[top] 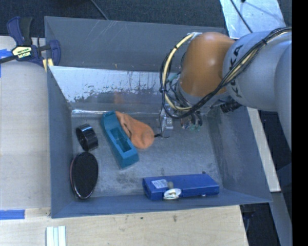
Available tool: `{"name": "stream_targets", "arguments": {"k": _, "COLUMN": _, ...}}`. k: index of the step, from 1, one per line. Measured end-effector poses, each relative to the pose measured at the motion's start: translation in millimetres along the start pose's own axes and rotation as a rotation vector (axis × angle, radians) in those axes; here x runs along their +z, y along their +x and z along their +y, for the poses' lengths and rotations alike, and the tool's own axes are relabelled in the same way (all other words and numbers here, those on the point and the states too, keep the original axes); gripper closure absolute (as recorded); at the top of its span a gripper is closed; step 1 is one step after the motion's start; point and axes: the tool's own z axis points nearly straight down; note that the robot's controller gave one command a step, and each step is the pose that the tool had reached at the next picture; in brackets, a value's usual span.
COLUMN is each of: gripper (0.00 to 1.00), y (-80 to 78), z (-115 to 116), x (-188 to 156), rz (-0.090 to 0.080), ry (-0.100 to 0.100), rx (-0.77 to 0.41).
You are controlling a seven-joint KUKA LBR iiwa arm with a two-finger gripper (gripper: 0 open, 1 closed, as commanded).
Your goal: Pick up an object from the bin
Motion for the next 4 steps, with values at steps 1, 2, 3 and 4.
{"name": "stream_targets", "arguments": {"k": 1, "gripper": 0.00, "y": 7.1, "z": -18, "x": -47, "rz": -0.006, "ry": 0.000, "rx": 0.007}}
{"name": "stream_targets", "arguments": {"k": 2, "gripper": 0.00, "y": 7.2, "z": -17, "x": -47, "rz": -0.006, "ry": 0.000, "rx": 0.007}}
{"name": "stream_targets", "arguments": {"k": 3, "gripper": 0.00, "y": -4.8, "z": 30, "x": -11, "rz": -0.011, "ry": 0.001, "rx": 0.012}}
{"name": "stream_targets", "arguments": {"k": 4, "gripper": 0.00, "y": 2.6, "z": 63, "x": 14, "rz": 0.000, "ry": -0.004, "rx": 0.021}}
